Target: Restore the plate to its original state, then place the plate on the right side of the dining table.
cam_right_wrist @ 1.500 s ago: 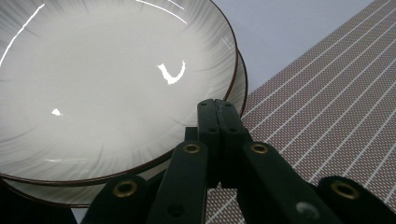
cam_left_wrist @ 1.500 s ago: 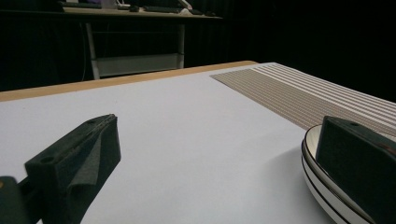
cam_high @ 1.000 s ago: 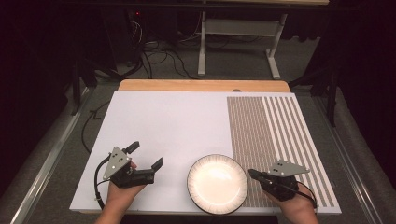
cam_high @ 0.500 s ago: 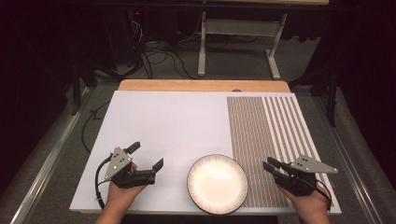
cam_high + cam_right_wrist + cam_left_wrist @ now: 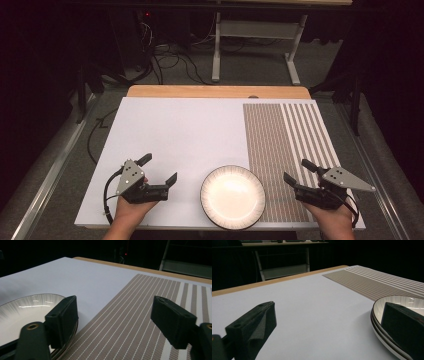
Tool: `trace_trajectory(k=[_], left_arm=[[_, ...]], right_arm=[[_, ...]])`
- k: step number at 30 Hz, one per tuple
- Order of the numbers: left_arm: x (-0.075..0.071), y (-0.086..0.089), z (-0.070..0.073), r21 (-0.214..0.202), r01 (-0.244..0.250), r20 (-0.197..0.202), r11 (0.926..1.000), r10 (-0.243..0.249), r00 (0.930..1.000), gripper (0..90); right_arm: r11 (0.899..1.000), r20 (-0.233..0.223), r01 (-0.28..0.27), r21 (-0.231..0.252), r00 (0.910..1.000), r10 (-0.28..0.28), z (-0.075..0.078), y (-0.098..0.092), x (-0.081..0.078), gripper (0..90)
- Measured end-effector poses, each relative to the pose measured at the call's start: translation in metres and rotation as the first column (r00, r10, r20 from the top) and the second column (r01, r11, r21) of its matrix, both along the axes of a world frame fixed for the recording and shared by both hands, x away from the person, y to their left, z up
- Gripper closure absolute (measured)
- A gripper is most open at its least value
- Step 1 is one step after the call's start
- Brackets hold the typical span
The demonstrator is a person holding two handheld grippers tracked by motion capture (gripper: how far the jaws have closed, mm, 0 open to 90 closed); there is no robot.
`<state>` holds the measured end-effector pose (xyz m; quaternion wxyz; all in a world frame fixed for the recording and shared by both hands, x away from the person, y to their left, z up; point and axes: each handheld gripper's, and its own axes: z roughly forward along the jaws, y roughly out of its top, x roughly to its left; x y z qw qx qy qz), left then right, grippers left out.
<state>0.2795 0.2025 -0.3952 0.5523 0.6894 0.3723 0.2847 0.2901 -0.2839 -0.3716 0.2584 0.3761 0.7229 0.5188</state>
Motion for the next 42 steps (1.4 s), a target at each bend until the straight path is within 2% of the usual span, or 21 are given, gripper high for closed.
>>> trace_trajectory(k=[5, 9, 12, 14, 25, 28, 36, 37, 38, 42], left_arm=[[0.000, 0.000, 0.002, -0.007, -0.004, 0.008, 1.0000, 0.004, 1.0000, 0.8], [-0.001, 0.000, 0.003, -0.014, -0.005, 0.007, 0.9999, 0.005, 1.0000, 0.3], [-0.001, -0.001, 0.004, -0.011, -0.004, 0.013, 0.9999, 0.005, 0.9999, 0.3], [-0.002, -0.001, 0.005, -0.008, -0.008, 0.017, 0.9999, 0.008, 0.9998, 0.3], [0.000, -0.003, 0.004, -0.013, 0.001, 0.007, 0.9999, -0.001, 1.0000, 0.3], [0.000, -0.005, 0.004, -0.007, 0.008, 0.009, 0.9999, -0.008, 0.9999, 0.3], [-0.002, -0.006, 0.006, 0.006, 0.009, 0.017, 0.9999, -0.009, 0.9998, 0.3], [-0.002, -0.006, 0.006, 0.006, 0.009, 0.017, 0.9999, -0.009, 0.9998, 0.3], [-0.003, -0.007, 0.006, 0.009, 0.008, 0.018, 0.9999, -0.008, 0.9998, 0.3], [-0.003, -0.007, 0.007, 0.012, 0.007, 0.018, 0.9999, -0.007, 0.9998, 0.3]], right_arm=[[1.000, 0.001, -0.008, -0.005, 1.0000, 0.008, 0.000, 0.001, -0.001, 16.5], [1.000, 0.026, -0.006, 0.008, 0.9996, 0.006, 0.003, 0.000, -0.005, 15.0], [1.000, 0.040, 0.000, 0.012, 0.9992, -0.001, 0.002, 0.000, -0.005, 6.2], [1.000, 0.036, -0.001, 0.006, 0.9993, 0.001, 0.002, 0.002, -0.004, 4.9], [0.999, 0.018, -0.032, -0.027, 0.9993, 0.032, 0.000, 0.006, -0.005, 13.3], [0.998, 0.006, -0.053, -0.044, 0.9986, 0.053, -0.001, 0.008, -0.006, 26.9], [0.991, -0.030, -0.113, -0.065, 0.9933, 0.111, -0.003, 0.012, -0.007, 51.4], [0.991, -0.030, -0.113, -0.065, 0.9933, 0.111, -0.003, 0.012, -0.007, 51.4], [0.989, -0.043, -0.130, -0.067, 0.9909, 0.128, -0.004, 0.014, -0.008, 57.7], [0.980, -0.089, -0.187, -0.071, 0.9795, 0.181, -0.007, 0.018, -0.006, 69.4]])
